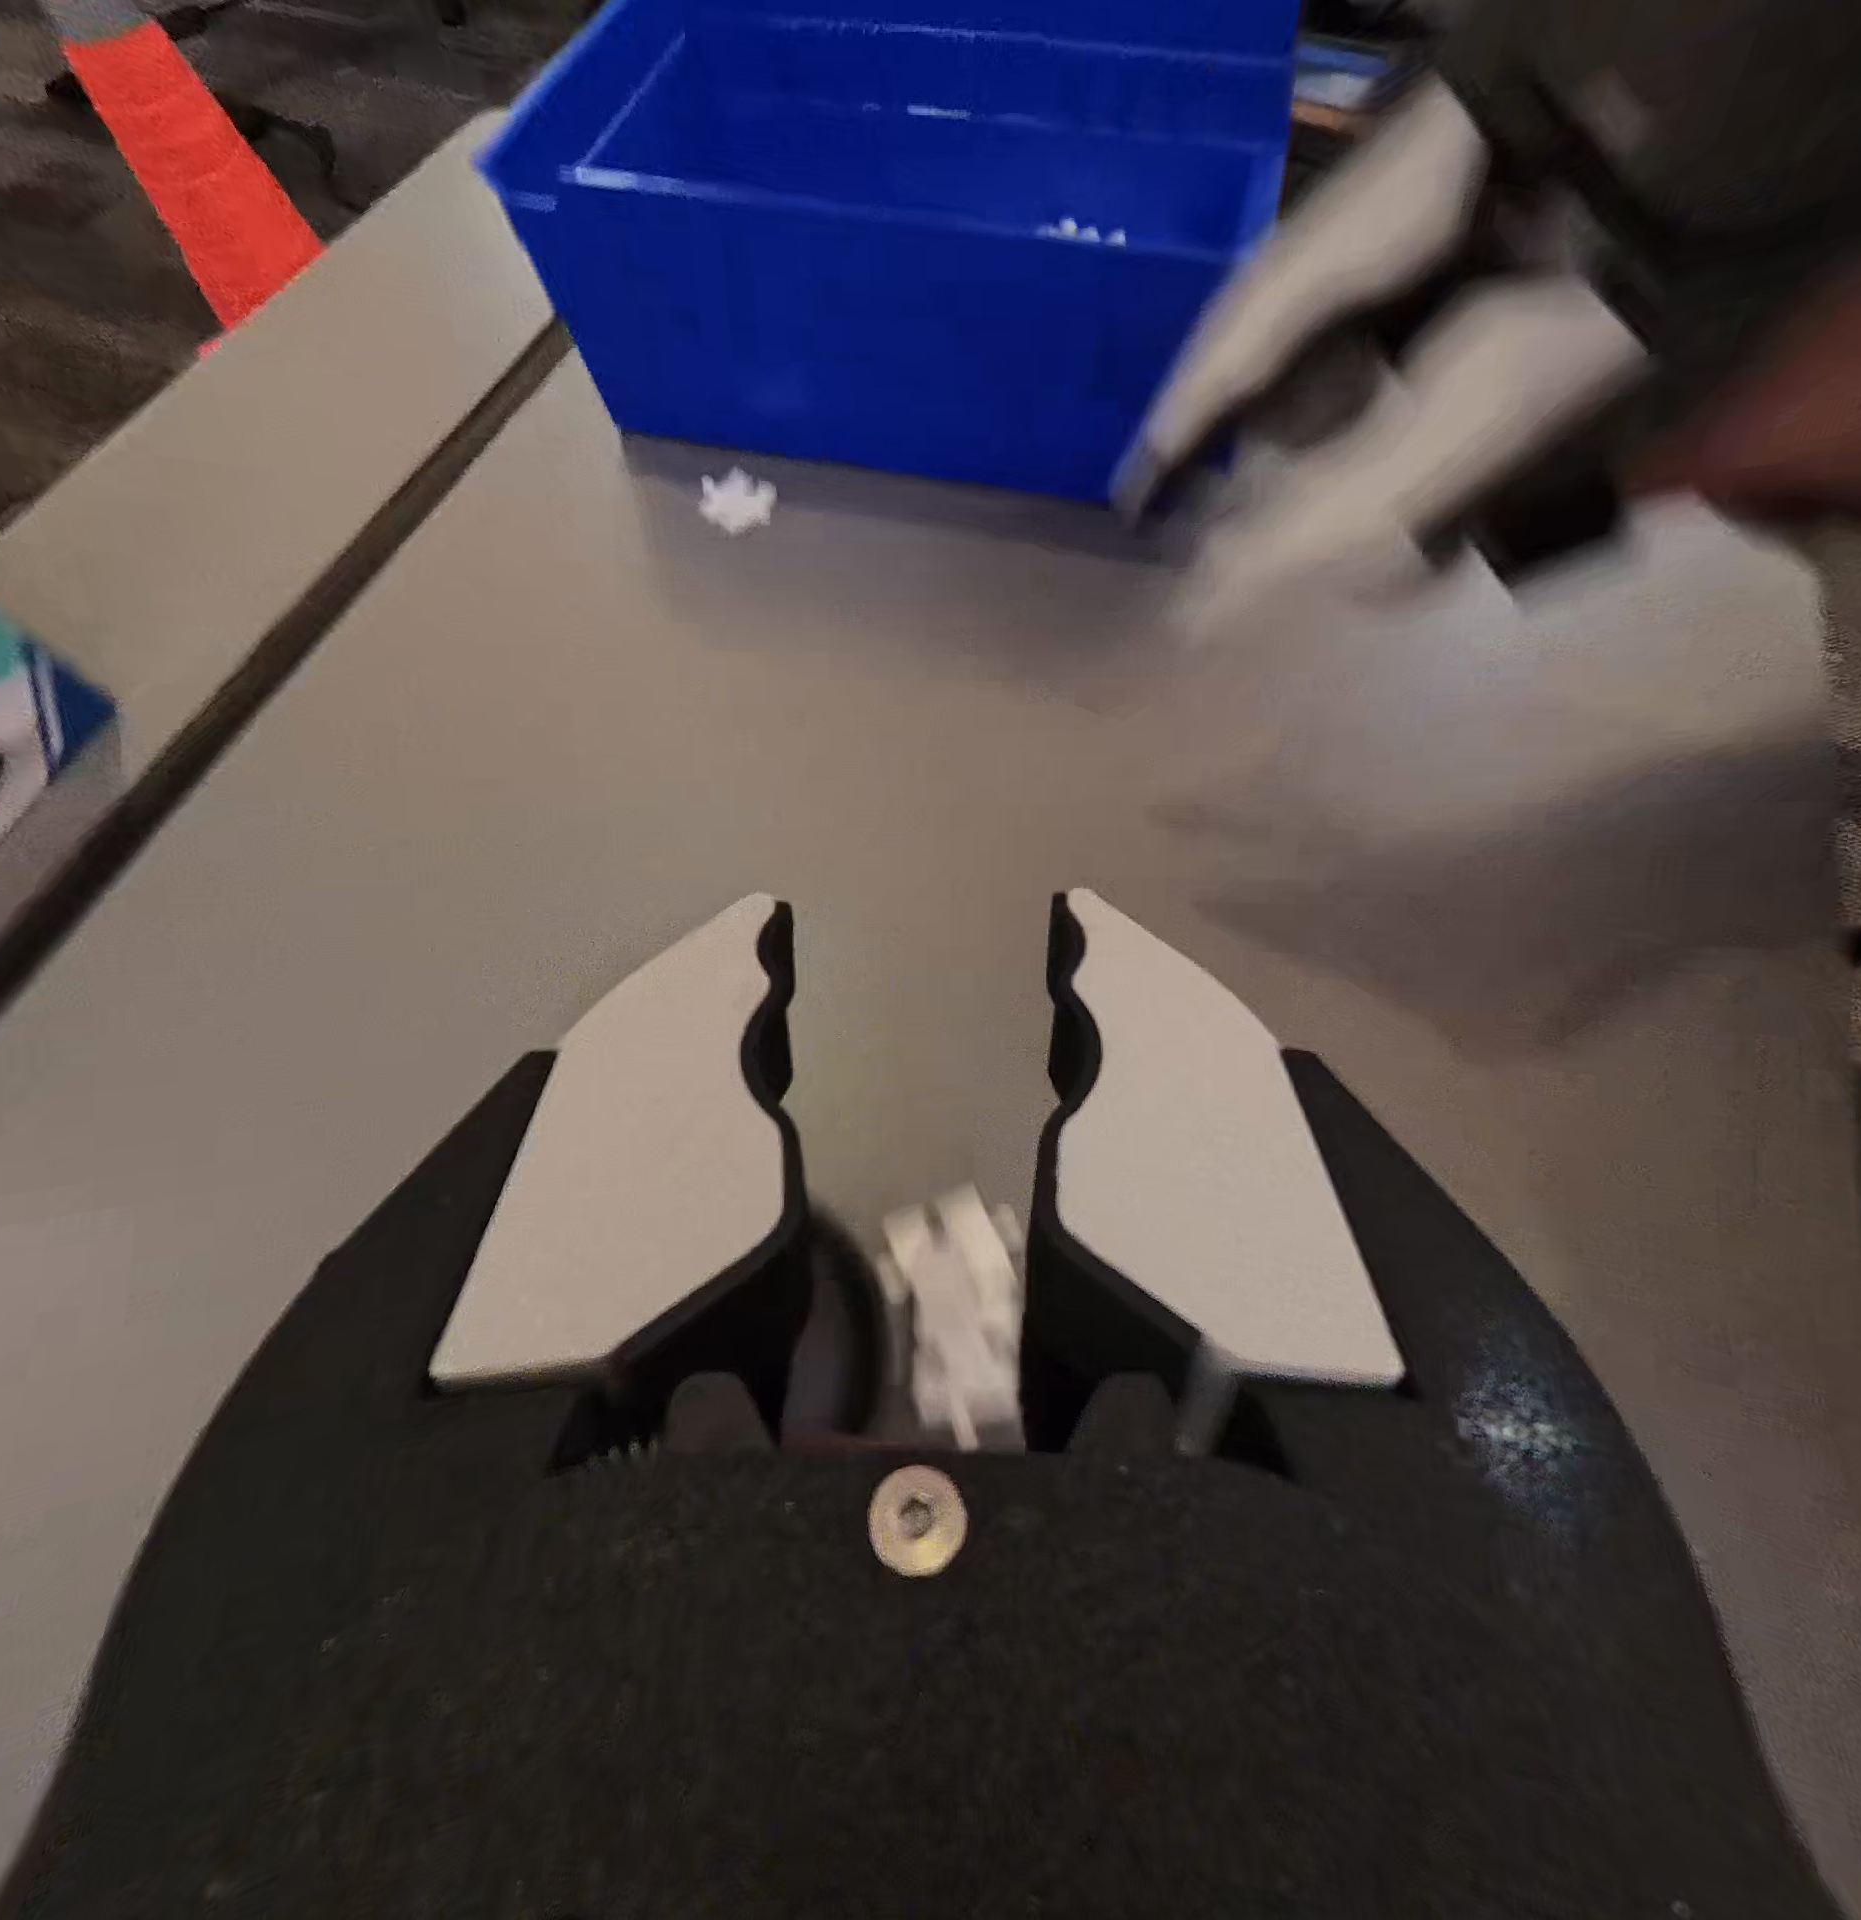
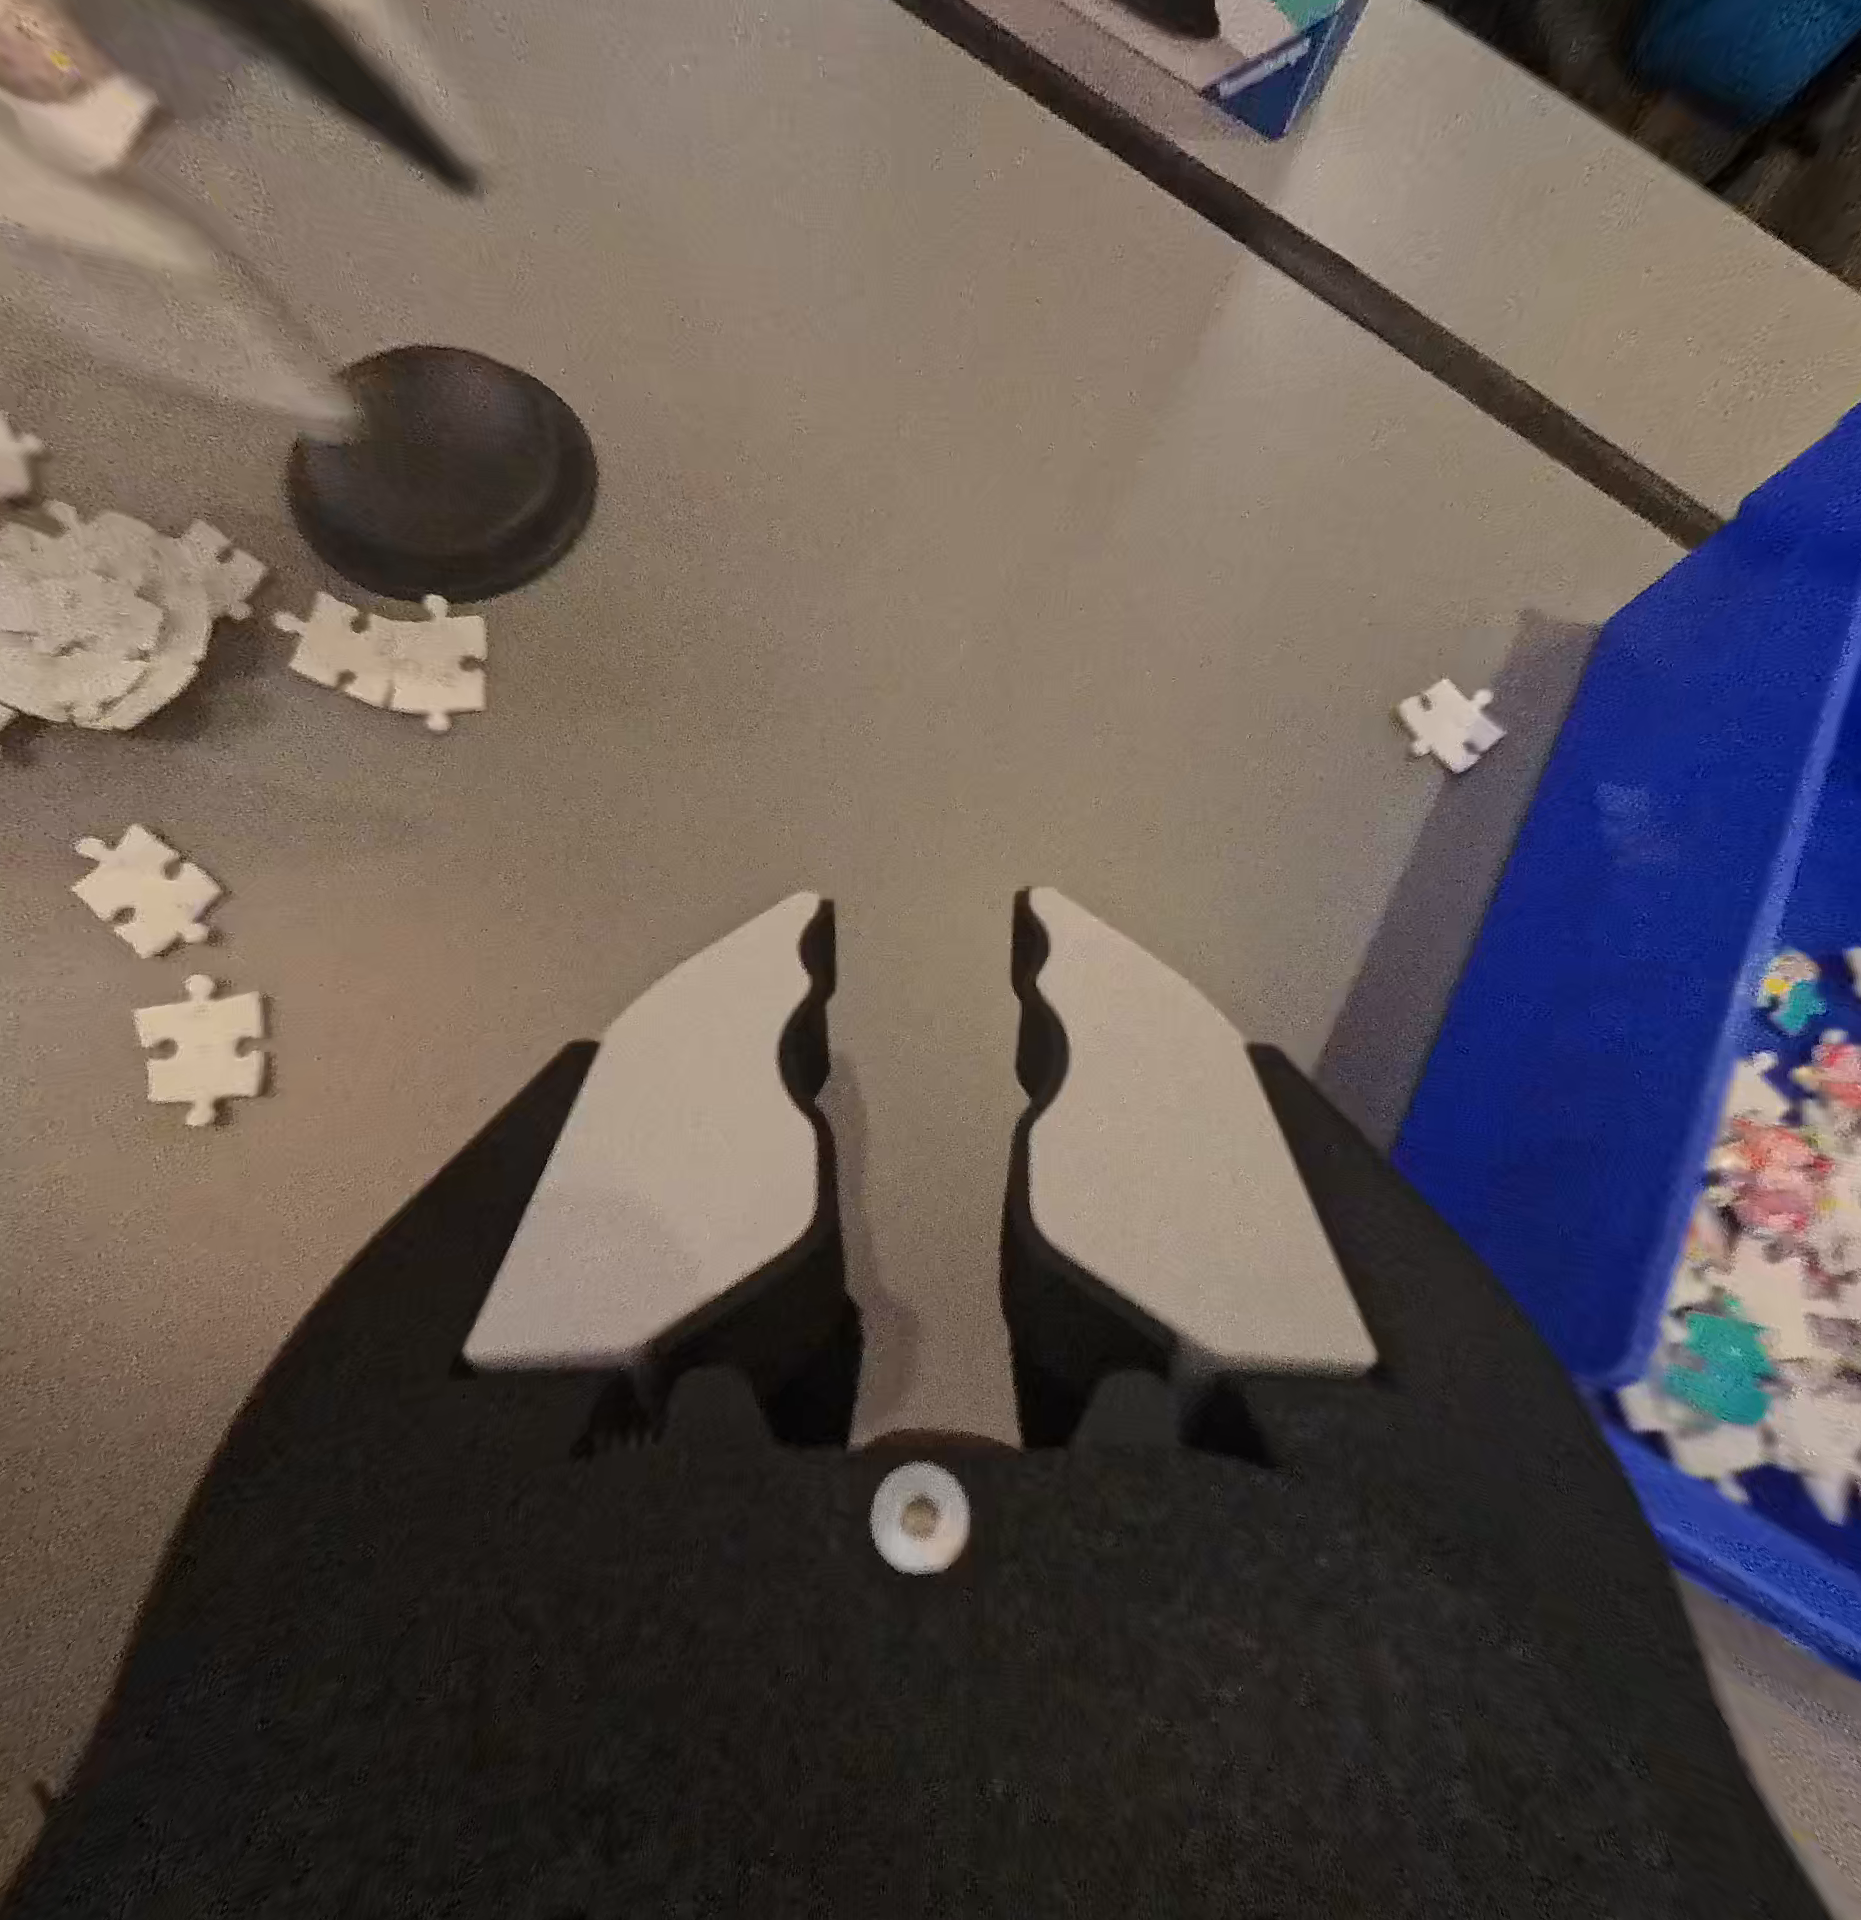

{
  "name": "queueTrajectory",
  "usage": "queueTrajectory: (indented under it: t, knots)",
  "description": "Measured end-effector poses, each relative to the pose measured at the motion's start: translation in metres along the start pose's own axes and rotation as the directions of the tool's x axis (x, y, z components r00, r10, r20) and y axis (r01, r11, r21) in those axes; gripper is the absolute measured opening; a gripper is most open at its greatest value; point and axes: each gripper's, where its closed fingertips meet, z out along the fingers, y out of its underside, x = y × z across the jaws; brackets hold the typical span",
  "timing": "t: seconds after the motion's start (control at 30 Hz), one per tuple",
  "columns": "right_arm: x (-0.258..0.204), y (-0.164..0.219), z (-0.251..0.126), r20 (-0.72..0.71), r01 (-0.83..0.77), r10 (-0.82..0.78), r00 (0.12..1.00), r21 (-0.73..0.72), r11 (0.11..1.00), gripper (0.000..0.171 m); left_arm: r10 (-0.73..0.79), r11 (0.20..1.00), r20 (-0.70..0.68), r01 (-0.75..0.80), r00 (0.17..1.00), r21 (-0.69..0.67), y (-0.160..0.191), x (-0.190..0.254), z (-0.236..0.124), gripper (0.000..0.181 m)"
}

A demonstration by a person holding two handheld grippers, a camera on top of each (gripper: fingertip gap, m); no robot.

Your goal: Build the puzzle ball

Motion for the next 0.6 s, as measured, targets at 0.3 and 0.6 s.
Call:
queueTrajectory:
  t: [0.3,0.6]
  knots:
    - [-0.057,0.083,-0.019,0.162,-0.309,0.282,0.946,0.181,0.934,0.02,0.007,0.973,0.081,0.012,0.997,-0.231,-0.034,-0.06,0.234,0.059]
    - [-0.036,0.091,-0.03,0.16,-0.311,0.283,0.946,0.193,0.931,0.02,-0.026,0.972,0.044,0.035,0.999,-0.232,-0.035,-0.072,0.277,0.026]
